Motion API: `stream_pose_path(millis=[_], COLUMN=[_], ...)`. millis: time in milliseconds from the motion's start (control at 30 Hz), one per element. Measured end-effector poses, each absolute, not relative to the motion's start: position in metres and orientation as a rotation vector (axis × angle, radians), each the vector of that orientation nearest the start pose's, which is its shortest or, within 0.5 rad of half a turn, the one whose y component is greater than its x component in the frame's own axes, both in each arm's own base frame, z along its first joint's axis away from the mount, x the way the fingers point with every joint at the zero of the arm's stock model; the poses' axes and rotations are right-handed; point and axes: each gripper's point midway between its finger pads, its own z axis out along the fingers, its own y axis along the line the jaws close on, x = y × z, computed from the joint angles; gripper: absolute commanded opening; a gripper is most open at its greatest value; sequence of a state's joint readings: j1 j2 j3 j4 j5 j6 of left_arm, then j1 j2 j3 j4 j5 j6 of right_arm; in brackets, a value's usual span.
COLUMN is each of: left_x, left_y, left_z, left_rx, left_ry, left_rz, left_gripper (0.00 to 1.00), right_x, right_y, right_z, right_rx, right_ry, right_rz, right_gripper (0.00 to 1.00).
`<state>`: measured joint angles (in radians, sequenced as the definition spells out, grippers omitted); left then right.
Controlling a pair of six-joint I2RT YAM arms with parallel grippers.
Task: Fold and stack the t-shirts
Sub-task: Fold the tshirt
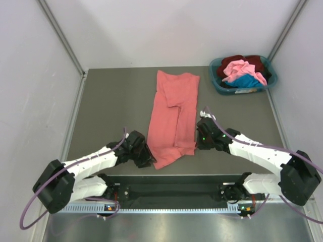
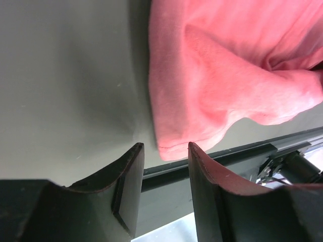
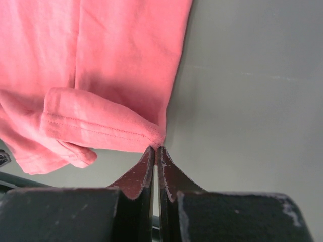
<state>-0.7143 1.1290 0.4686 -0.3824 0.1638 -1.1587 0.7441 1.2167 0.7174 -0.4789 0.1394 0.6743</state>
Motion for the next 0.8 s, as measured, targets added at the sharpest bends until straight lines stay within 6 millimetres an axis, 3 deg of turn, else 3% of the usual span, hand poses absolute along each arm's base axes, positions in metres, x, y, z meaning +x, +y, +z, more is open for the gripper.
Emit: stream_pose_path(millis=[533,567,667,700,800], left_x=[0.126,0.125,0.126,0.125,0.127], left_y=[-0.225,-0.225,-0.226,-0.225,-0.223], left_z=[0.022,0.021,0.018,0.017,0.017], left_rx=[-0.582,-0.584,-0.593,-0.593,-0.583], left_ry=[2.827,2.829,2.832,2.836,2.835], left_rz=[-0.774,-0.769,-0.76,-0.755,-0.721], left_gripper=[0.38,0.36,0.15,0.02,0.0], right_x=[0.198,0.198,0.197,0.196,0.194], right_y=[0.195,0.196,0.195,0.194,0.194], right_z=[0.063,0.063,0.062,0.062,0.064], right_rx=[-0.009,-0.009,-0.004,-0.004,-0.006], right_ry=[2.593,2.592,2.589,2.591,2.587], right_rz=[0.391,0.394,0.394,0.392,0.393], right_gripper=[0.0,0.0,0.0,0.0,0.0])
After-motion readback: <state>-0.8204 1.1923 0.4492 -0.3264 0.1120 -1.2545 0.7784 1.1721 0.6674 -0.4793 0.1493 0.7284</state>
